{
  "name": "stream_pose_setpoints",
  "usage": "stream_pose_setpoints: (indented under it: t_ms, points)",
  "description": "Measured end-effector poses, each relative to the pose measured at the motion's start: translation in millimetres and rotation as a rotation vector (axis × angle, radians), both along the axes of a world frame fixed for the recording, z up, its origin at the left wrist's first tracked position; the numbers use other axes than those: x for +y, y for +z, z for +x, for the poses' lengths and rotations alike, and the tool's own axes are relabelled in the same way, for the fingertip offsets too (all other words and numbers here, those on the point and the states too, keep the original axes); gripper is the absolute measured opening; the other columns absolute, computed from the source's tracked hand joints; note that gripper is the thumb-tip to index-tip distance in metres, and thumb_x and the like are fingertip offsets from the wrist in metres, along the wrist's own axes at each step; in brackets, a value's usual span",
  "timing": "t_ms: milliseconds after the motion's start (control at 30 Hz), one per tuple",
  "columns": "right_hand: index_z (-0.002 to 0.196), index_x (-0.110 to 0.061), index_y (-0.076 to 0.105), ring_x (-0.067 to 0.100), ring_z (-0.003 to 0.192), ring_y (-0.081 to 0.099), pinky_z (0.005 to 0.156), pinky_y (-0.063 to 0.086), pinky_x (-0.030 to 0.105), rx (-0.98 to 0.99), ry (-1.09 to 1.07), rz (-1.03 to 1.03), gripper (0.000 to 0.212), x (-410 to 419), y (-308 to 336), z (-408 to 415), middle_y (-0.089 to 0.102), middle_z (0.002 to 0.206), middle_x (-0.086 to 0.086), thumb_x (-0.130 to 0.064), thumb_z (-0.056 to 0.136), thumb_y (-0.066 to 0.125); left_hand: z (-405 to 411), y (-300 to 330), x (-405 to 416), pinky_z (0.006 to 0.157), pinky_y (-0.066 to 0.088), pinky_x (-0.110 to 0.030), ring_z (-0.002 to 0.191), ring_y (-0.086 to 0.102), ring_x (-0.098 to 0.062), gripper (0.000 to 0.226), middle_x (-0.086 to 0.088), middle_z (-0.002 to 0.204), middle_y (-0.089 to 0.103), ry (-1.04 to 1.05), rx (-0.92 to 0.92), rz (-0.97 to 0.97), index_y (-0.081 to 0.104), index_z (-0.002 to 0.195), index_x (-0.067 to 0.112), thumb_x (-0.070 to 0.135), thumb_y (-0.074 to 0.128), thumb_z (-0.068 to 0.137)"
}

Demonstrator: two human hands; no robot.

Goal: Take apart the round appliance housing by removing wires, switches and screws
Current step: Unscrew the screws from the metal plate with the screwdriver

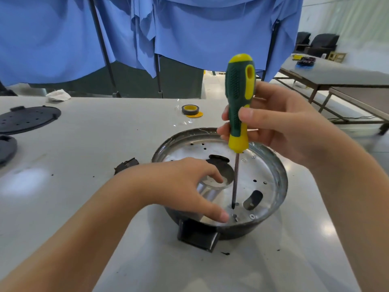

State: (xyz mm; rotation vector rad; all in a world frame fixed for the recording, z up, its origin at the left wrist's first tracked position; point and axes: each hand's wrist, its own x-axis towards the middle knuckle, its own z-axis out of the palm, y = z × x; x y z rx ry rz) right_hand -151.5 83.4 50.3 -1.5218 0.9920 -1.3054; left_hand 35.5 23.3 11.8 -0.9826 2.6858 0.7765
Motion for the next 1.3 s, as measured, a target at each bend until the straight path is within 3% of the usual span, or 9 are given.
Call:
stream_pose_setpoints:
  t_ms: [133,233,300,467,533,633,867,1100,1300]
  points:
    - [0.11,-0.012,0.062,0.029,0.082,0.073,0.071,0.058,0.032,0.056,0.009,-0.013,0.044,3,3,-2,0.073,0.087,0.0,-0.019,0.068,0.071,-7,-2,8,0.089,0.037,-0.022,0.116,0.042,0.001,0.067,0.03,0.13,0.036,-0.04,0.03,-0.021,0.039,0.121,0.056,0.081,0.059,0.062]
    - [0.103,-0.017,0.064,0.029,0.078,0.073,0.068,0.058,0.031,0.068,0.014,-0.037,0.041,7,7,-7,0.073,0.085,-0.001,-0.021,0.063,0.073,-8,0,12,0.073,0.038,-0.016,0.099,0.046,0.012,0.056,0.035,0.104,0.041,-0.056,0.084,-0.01,0.047,0.103,0.057,0.085,0.059,0.056]
    - [0.096,-0.021,0.067,0.029,0.076,0.073,0.065,0.058,0.031,0.071,0.007,-0.056,0.035,9,8,-10,0.073,0.083,-0.002,-0.02,0.062,0.074,-10,-1,14,0.065,0.038,-0.012,0.092,0.045,0.017,0.052,0.034,0.097,0.047,-0.081,0.122,0.003,0.053,0.097,0.051,0.079,0.066,0.055]
    - [0.097,-0.02,0.064,0.03,0.077,0.073,0.066,0.058,0.032,0.118,0.013,-0.045,0.036,10,8,-11,0.072,0.085,-0.004,-0.021,0.063,0.074,-13,0,14,0.051,0.044,-0.009,0.061,0.059,0.005,0.022,0.015,0.08,0.068,-0.179,0.1,0.104,0.068,0.079,0.034,0.052,0.077,0.07]
    - [0.099,-0.019,0.063,0.03,0.078,0.073,0.067,0.058,0.031,0.111,0.012,-0.044,0.037,10,7,-9,0.072,0.085,-0.005,-0.021,0.063,0.074,-8,5,10,0.055,0.048,-0.01,0.059,0.061,0.005,0.017,0.014,0.08,0.071,-0.172,0.062,0.127,0.069,0.077,0.031,0.044,0.078,0.072]
    - [0.101,-0.017,0.062,0.029,0.078,0.073,0.067,0.058,0.031,0.06,0.011,-0.054,0.036,9,5,-5,0.073,0.084,-0.005,-0.018,0.066,0.071,4,13,0,0.077,0.059,-0.031,0.071,0.066,0.003,0.015,0.017,0.086,0.072,-0.167,-0.062,0.132,0.07,0.079,0.034,0.042,0.079,0.071]
    - [0.099,-0.018,0.063,0.03,0.08,0.073,0.069,0.058,0.033,-0.009,-0.002,-0.107,0.034,3,-3,12,0.071,0.086,-0.001,-0.019,0.066,0.072,22,25,-13,0.085,0.053,-0.03,0.079,0.065,0.003,0.028,0.022,0.085,0.071,-0.125,-0.187,0.136,0.07,0.084,0.039,0.062,0.073,0.067]
    - [0.101,-0.017,0.061,0.029,0.079,0.073,0.07,0.058,0.033,-0.003,0.011,-0.097,0.037,1,-6,17,0.071,0.086,-0.002,-0.02,0.066,0.072,10,4,-22,0.062,0.047,-0.019,0.064,0.062,0.0,0.022,0.013,0.074,0.071,-0.043,-0.137,0.085,0.068,0.076,0.031,0.049,0.078,0.07]
    - [0.103,-0.017,0.061,0.029,0.079,0.073,0.069,0.058,0.033,0.006,0.013,-0.083,0.04,2,-6,16,0.071,0.086,-0.003,-0.02,0.066,0.072,7,0,-25,0.059,0.04,-0.014,0.057,0.055,0.009,0.021,0.024,0.061,0.063,-0.044,-0.129,0.118,0.066,0.076,0.033,0.048,0.079,0.069]
